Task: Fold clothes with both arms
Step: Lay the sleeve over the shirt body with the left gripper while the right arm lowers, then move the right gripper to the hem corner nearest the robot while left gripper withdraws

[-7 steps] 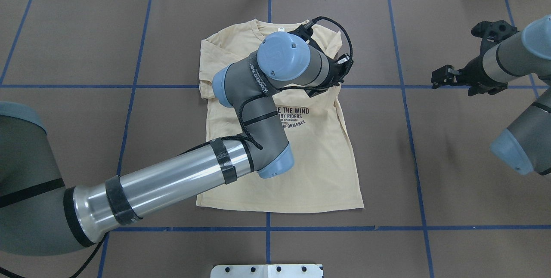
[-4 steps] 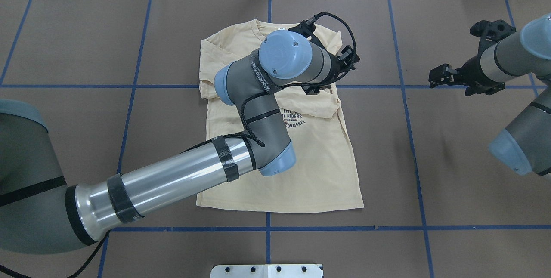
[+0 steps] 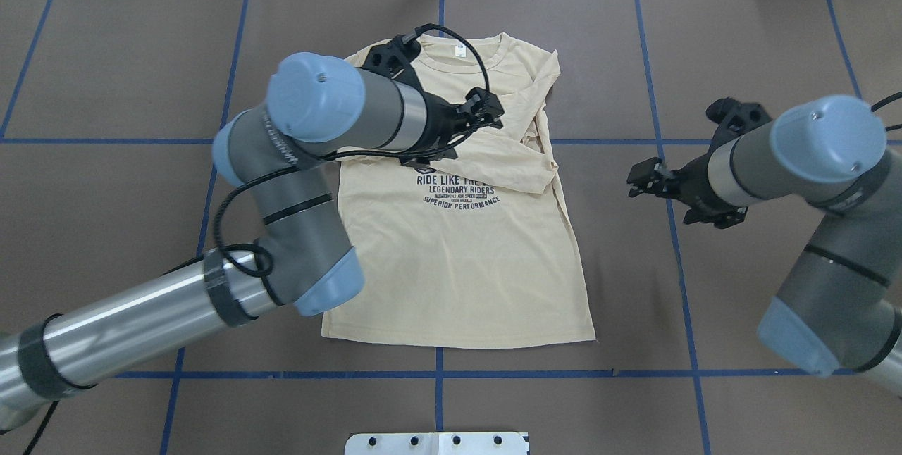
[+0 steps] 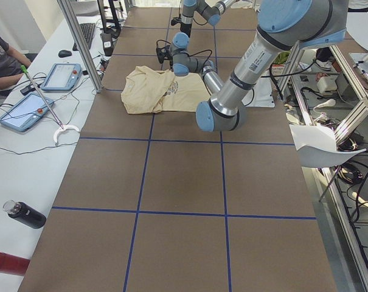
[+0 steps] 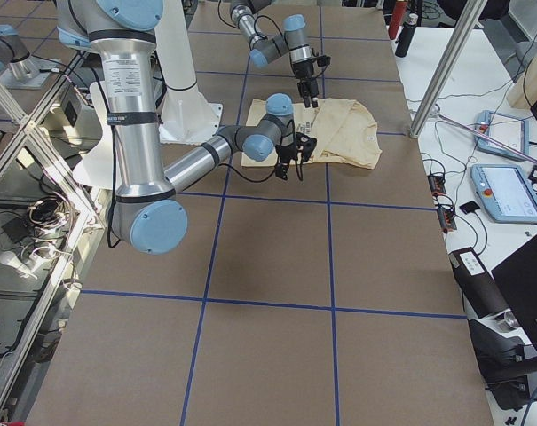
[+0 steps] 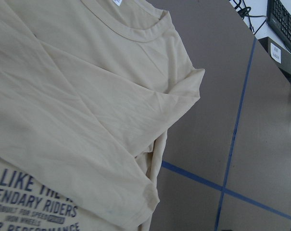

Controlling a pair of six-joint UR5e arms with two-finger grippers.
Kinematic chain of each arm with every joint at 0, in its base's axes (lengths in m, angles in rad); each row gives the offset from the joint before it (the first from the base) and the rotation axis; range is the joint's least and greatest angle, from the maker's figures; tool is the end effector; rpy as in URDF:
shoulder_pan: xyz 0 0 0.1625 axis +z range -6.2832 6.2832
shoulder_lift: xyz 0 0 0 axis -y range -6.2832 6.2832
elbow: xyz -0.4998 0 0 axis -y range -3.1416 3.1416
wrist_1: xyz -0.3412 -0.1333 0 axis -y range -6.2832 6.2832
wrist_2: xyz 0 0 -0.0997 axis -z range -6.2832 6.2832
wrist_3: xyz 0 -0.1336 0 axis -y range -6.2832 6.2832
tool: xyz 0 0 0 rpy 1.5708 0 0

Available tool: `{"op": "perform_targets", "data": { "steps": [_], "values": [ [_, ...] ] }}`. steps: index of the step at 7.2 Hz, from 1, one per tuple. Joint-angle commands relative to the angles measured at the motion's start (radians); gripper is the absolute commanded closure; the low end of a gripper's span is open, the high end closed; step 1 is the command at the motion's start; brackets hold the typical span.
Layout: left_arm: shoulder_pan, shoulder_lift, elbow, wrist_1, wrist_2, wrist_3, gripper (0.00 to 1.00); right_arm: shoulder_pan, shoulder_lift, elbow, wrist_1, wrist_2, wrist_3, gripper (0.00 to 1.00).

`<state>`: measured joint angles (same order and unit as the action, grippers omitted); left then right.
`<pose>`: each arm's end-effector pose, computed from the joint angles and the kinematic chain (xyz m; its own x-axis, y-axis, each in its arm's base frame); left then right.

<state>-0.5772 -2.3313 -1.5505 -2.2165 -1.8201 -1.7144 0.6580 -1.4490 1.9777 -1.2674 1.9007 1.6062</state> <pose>0.5671 -0.4890 0.2203 0.1059 -0.2344 -0.9663 0.3443 0.9203 -0.1856 -0.3532 -0.3867 0.4979 0.5186 0.4432 0.7312 -0.4077 0.8799 -0.2442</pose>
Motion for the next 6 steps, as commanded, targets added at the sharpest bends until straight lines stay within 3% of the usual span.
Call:
{"op": "perform_targets", "data": {
  "steps": [1,3,6],
  "values": [
    [-0.022,0.198,-0.257,0.1,0.002,0.113,0.13,-0.261,0.005,0.047,-0.001,-0.249,0.305,0.01],
    [-0.035,0.217,-0.276,0.104,0.012,0.114,0.13,-0.385,0.01,0.05,-0.001,-0.366,0.485,0.04],
    [-0.033,0.219,-0.309,0.158,0.038,0.114,0.13,-0.411,-0.001,0.047,-0.004,-0.367,0.509,0.07]
  ]
}}
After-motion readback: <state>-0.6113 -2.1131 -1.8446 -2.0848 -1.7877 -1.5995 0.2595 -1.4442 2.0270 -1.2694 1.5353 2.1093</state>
